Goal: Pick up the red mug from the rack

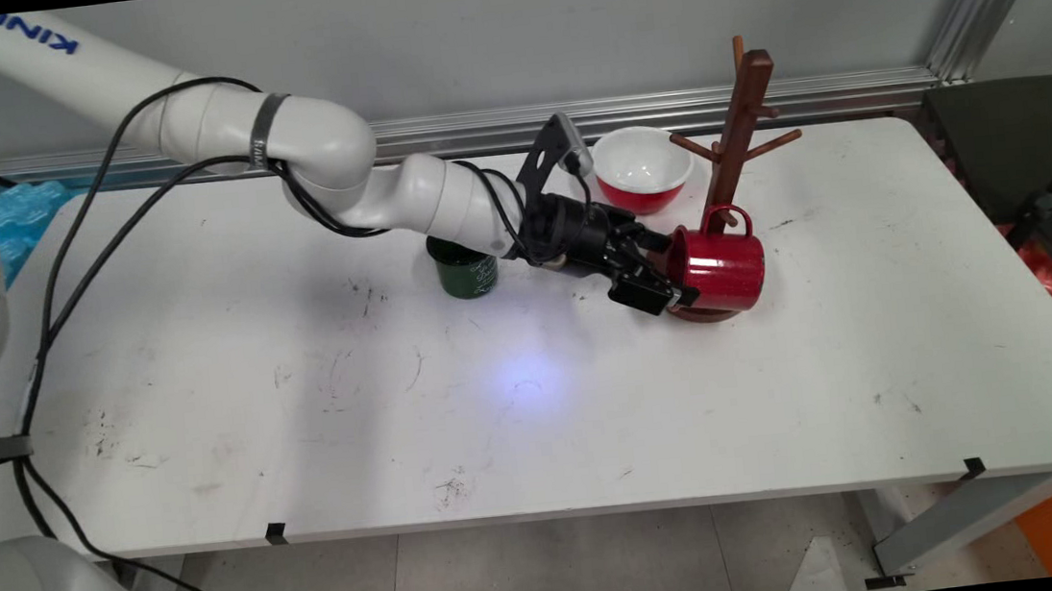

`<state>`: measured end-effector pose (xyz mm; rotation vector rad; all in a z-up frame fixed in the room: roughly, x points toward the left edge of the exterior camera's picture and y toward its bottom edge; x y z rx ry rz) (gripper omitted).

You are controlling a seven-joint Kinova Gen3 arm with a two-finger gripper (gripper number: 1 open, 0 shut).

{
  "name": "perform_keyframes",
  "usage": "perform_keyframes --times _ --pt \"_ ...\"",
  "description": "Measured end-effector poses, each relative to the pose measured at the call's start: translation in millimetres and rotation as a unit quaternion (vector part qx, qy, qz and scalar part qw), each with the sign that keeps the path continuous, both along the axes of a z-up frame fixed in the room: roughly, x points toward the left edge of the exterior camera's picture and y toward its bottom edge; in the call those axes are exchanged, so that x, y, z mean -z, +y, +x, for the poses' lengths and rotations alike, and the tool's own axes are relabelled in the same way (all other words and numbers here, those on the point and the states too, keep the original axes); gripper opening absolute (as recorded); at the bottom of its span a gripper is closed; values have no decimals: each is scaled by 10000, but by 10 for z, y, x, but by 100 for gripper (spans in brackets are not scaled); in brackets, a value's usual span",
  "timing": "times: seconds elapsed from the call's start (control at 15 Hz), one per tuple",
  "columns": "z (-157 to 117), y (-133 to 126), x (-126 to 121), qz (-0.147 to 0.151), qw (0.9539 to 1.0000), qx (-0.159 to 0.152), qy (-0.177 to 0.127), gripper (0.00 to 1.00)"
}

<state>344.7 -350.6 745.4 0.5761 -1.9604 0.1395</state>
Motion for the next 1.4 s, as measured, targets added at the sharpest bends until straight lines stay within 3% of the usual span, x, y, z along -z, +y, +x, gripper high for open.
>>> perform_keyframes --times 0.8,0.87,1.4 --pt "-158 -104 130 74 10000 -48 17 100" --pt "-167 -108 135 84 9999 -50 23 0" --pt "-215 -67 130 176 9998 6 54 0"
